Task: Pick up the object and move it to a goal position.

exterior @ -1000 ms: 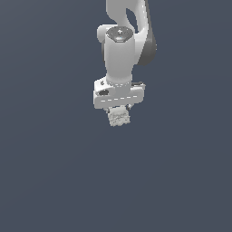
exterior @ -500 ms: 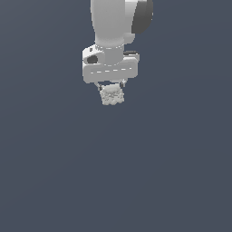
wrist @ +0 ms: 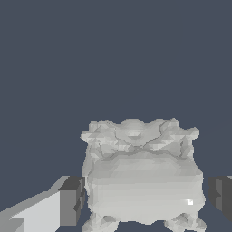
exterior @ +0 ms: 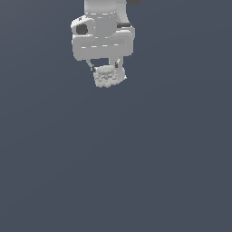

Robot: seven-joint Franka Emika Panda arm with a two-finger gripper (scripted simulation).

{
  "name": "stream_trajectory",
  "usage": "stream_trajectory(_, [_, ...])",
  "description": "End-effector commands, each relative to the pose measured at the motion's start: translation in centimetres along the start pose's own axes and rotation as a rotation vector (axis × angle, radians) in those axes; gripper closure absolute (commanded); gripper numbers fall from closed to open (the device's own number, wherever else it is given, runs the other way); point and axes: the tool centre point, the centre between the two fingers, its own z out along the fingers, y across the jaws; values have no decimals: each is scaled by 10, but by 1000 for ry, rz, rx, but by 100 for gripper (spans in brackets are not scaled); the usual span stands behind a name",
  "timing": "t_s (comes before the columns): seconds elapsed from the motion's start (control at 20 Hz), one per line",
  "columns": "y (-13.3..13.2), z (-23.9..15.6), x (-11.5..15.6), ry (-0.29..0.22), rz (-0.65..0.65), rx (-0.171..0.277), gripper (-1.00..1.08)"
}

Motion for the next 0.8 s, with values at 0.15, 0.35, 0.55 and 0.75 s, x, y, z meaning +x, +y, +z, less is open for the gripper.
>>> stream_trajectory(0.15, [4,-19,-9,-3,0,0,108])
stream_trajectory(0.35, [5,-22,-11,-4,0,0,108])
stream_trajectory(0.55, [5,-23,-9,-3,0,-1,108])
stream_trajectory(0.75, [5,-31,-5,-3,0,-1,108])
